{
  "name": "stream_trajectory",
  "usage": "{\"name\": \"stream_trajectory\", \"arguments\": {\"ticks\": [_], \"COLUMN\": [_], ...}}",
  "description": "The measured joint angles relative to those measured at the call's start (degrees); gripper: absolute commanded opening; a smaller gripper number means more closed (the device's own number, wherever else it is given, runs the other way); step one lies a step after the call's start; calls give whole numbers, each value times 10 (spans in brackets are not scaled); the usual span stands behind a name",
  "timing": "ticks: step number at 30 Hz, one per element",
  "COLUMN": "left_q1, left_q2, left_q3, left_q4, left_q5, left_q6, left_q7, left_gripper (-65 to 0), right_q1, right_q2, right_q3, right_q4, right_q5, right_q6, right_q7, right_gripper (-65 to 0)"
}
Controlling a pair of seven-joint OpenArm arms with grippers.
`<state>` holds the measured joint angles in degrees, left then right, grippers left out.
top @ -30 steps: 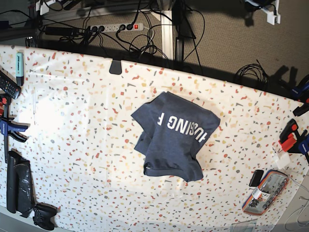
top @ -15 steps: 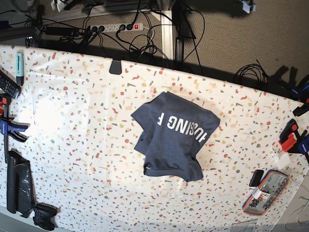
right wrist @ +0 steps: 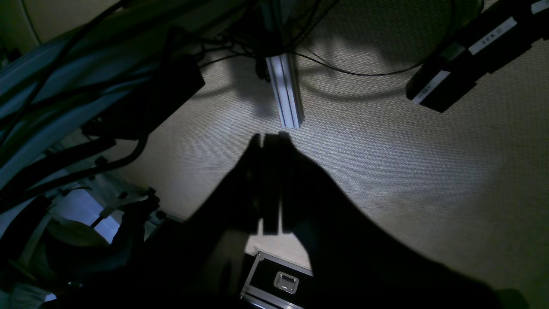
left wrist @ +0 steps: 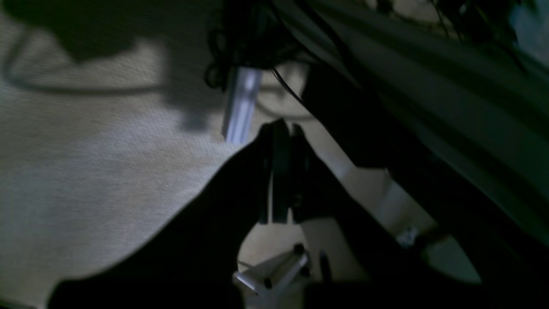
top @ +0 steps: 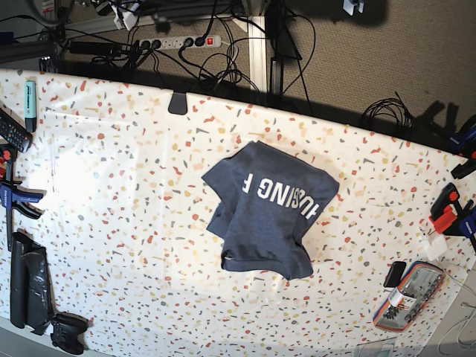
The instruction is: Fold the T-shirt properly
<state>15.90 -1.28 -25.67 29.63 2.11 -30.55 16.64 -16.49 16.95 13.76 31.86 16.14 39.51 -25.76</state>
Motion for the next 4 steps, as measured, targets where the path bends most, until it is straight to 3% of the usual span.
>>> {"name": "stream_trajectory", "arguments": {"ticks": [4], "left_q1": [0], "left_q2": [0], "left_q3": [0], "left_q4": [0], "left_q5": [0], "left_q6": [0], "left_q7": [0], "left_gripper": [-650], "right_q1": [0], "right_q2": [0], "right_q3": [0], "right_q4": [0], "right_q5": [0], "right_q6": [0], "right_q7": [0], "right_gripper": [-650]}}
